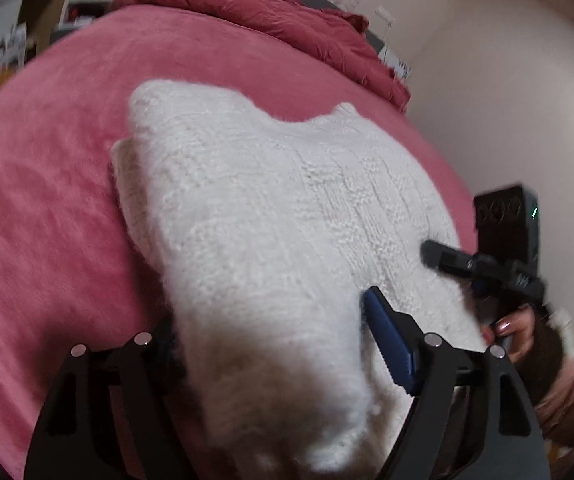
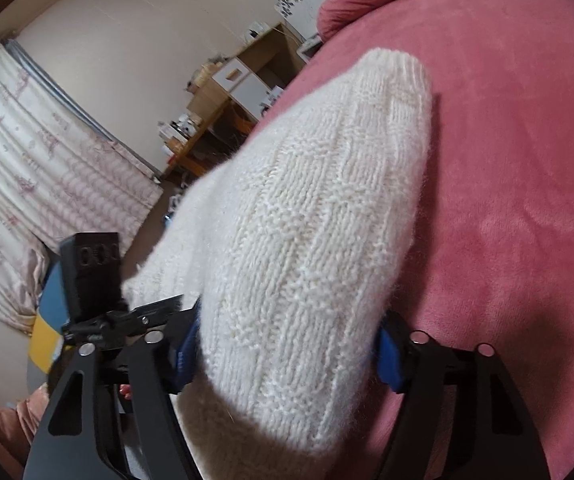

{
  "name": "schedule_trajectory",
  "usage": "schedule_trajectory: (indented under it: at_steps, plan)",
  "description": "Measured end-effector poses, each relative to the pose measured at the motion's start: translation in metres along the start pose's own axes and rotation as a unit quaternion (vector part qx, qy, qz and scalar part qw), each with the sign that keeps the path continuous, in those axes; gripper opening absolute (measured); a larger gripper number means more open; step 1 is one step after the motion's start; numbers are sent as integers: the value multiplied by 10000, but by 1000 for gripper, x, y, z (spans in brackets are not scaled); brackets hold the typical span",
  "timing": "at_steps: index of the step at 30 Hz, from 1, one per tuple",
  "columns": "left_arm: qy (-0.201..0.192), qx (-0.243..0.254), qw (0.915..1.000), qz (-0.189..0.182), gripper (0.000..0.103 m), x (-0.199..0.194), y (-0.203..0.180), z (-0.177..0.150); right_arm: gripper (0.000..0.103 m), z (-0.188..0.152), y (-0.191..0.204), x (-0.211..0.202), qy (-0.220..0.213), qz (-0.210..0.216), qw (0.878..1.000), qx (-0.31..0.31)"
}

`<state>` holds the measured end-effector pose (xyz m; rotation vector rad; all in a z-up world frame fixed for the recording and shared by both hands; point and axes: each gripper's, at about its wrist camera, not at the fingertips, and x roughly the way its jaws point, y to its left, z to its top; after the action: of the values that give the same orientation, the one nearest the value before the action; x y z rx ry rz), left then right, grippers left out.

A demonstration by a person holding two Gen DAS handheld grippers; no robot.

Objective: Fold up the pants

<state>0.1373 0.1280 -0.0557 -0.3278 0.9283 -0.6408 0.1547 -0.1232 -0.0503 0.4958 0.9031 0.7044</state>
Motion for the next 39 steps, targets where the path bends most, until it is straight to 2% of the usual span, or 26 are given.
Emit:
schedule_trajectory:
  at_steps: [3, 5, 8, 9, 11, 12, 14, 16, 18, 19, 21, 22, 25, 28, 32, 36, 39]
  plan:
    - [-47, 185, 9993, -310, 77, -1, -10, -1, 66, 1, 5, -14, -124, 109, 9998, -128]
    - [55, 418, 9987, -304, 83, 6, -20, -5, 66, -1, 4, -25, -171, 104, 9997, -137]
    - [112, 394, 9991, -139, 92, 12, -19, -2, 66, -5, -10, -22, 30, -112, 9999, 106]
    - [128, 318, 9994, -64, 92, 13, -15, 0, 66, -7, -18, -18, 113, -107, 9993, 334]
    - [106, 124, 9998, 85, 95, 11, -6, 3, 78, -5, -33, -13, 226, 105, 9961, 850]
    - [95, -3, 9999, 121, 97, 10, -1, 3, 79, -5, -40, -13, 234, 269, 9932, 1104]
    - [183, -430, 9989, -105, 97, 13, 11, 3, 79, -6, -41, -10, 212, 309, 9928, 1135]
    - [260, -464, 9986, -60, 97, 20, 12, 2, 79, -7, -34, -6, 213, 201, 9952, 932]
    - [313, -274, 9991, -46, 89, 27, 4, 1, 77, -8, -24, 0, 202, 75, 9971, 731]
    - [361, -218, 9991, -105, 77, 30, 0, 0, 75, -7, -19, 1, 198, -1, 9981, 582]
    - [267, -265, 9993, -79, 66, 30, -6, -4, 73, -6, -10, 1, 172, -108, 9990, 393]
    - [223, -297, 9993, -89, 56, 28, -7, -4, 70, -6, -8, 0, 143, -120, 9993, 335]
    - [-7, 30, 9995, 324, 48, 20, -29, -1, 67, -3, 5, -6, 25, -243, 9997, -48]
    - [-197, 321, 9976, 579, 46, 15, -52, 4, 67, -4, 17, -16, -107, -351, 9980, -524]
    - [-491, 644, 9940, 730, 45, 12, -79, 19, 67, 3, 32, -38, -456, -500, 9925, -1023]
    - [-768, 851, 9914, 627, 45, 10, -97, 33, 67, 19, 21, -68, -848, -510, 9905, -951]
    - [-827, 967, 9901, 589, 45, 27, -113, 55, 67, 35, 10, -88, -1157, -674, 9864, -954]
